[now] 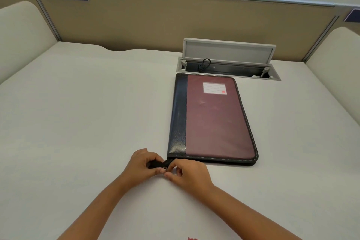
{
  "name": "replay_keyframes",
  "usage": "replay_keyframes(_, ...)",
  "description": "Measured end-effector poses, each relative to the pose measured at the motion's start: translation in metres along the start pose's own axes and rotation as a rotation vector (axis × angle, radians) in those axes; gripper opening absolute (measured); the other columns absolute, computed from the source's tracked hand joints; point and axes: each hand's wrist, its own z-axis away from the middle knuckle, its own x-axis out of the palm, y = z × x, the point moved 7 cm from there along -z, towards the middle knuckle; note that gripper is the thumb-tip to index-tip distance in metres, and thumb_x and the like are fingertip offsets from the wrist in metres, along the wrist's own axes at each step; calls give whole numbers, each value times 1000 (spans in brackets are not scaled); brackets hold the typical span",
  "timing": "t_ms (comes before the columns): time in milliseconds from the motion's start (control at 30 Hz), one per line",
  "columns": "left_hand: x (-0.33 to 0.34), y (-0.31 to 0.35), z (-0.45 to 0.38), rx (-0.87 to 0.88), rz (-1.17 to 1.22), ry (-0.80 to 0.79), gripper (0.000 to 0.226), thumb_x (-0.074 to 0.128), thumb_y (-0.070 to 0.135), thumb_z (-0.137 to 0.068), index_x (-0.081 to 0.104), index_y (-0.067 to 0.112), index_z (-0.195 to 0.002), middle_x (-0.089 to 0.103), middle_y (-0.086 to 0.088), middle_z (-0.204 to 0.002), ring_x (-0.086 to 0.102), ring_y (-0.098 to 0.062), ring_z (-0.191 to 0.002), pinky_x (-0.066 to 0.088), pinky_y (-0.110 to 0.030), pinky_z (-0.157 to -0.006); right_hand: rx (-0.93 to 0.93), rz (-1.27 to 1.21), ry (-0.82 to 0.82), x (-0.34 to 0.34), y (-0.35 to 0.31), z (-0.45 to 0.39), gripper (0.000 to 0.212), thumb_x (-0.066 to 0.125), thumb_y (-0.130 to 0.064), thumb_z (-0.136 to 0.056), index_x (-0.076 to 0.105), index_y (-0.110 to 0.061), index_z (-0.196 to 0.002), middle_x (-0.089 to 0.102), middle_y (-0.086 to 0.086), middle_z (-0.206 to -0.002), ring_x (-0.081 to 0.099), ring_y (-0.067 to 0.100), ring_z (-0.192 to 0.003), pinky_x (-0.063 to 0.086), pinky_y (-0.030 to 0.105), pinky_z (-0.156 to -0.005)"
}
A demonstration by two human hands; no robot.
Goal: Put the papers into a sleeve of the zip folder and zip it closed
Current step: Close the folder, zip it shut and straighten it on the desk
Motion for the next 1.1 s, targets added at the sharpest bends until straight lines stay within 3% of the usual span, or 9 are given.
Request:
replay_keyframes(100, 1, -1, 0, 2, 3, -7, 34, 47, 87, -52, 56, 64, -75, 59, 36, -72, 47, 4, -74, 30, -15, -68, 43, 20, 36, -1, 1, -1, 23, 60, -49, -76, 66, -28, -80, 67, -7, -70, 59, 5, -65, 19, 7, -47)
replay_keyframes(167, 1, -2, 0, -10, 9, 1, 35, 47, 87, -52, 57, 61, -74, 60, 34, -72, 49, 0, -73, 30, -11, -70, 95, -20, 8, 0, 5, -1, 20, 61, -45, -79, 66, -26, -83, 67, -6, -74, 59, 7, -71, 23, 8, -50)
replay_keyframes(267, 1, -4, -2, -46, 18, 22, 24, 56, 73, -56, 60, 54, -72, 65, 24, -76, 54, -9, -72, 34, -15, -76, 138, -40, -14, -1, 12, -3, 21, 59, -45, -81, 66, -26, -84, 55, -14, -62, 54, 4, -69, 27, 10, -55)
replay_keyframes(433, -4, -5, 1, -85, 21, 89, 18, 50, 57, -61, 60, 43, -66, 61, 24, -86, 54, -5, -81, 36, -10, -62, 185, 8, -11, -7, 25, 1, 24, 54, -47, -86, 62, -24, -83, 45, -14, -57, 55, 10, -69, 31, 20, -56)
replay_keyframes(600, -3, -2, 0, -72, 1, 113, 21, 50, 54, -65, 61, 37, -71, 62, 18, -89, 58, -8, -78, 38, -12, -60, 249, 61, 84, -21, 40, 17, 28, 50, -50, -87, 61, -25, -81, 39, -15, -52, 45, 3, -62, 22, 11, -49)
replay_keyframes(733, -4, 0, -5, -99, -4, 121, 1, 59, 38, -70, 59, 38, -69, 64, 22, -87, 60, -5, -78, 41, -11, -62, 299, 95, 171, -36, 56, 29, 25, 61, -47, -82, 59, -25, -70, 35, -16, -46, 41, 2, -52, 18, 9, -45)
replay_keyframes(867, -6, -1, -6, -98, -8, 103, 12, 59, 34, -71, 58, 43, -64, 64, 23, -84, 60, -3, -76, 40, -10, -62, 321, 124, 218, -52, 80, 45, 23, 67, -42, -79, 57, -26, -66, 37, -17, -46, 38, 0, -43, 19, 8, -43)
replay_keyframes(1000, -6, -1, -6, -104, -24, 85, 7, 58, 35, -71, 58, 40, -67, 64, 23, -84, 59, -4, -75, 39, -10, -60, 331, 99, 240, -68, 106, 60, 23, 58, -50, -79, 53, -30, -70, 47, -18, -49, 48, -10, -57, 28, 9, -41)
replay_keyframes(1100, -5, -1, -6, -103, -16, 81, 5, 58, 35, -71, 59, 38, -68, 64, 22, -84, 59, -5, -75, 38, -9, -59, 386, 124, 254, -81, 124, 72, 20, 68, -39, -79, 57, -27, -66, 39, -19, -43, 48, 6, -51, 27, 9, -45)
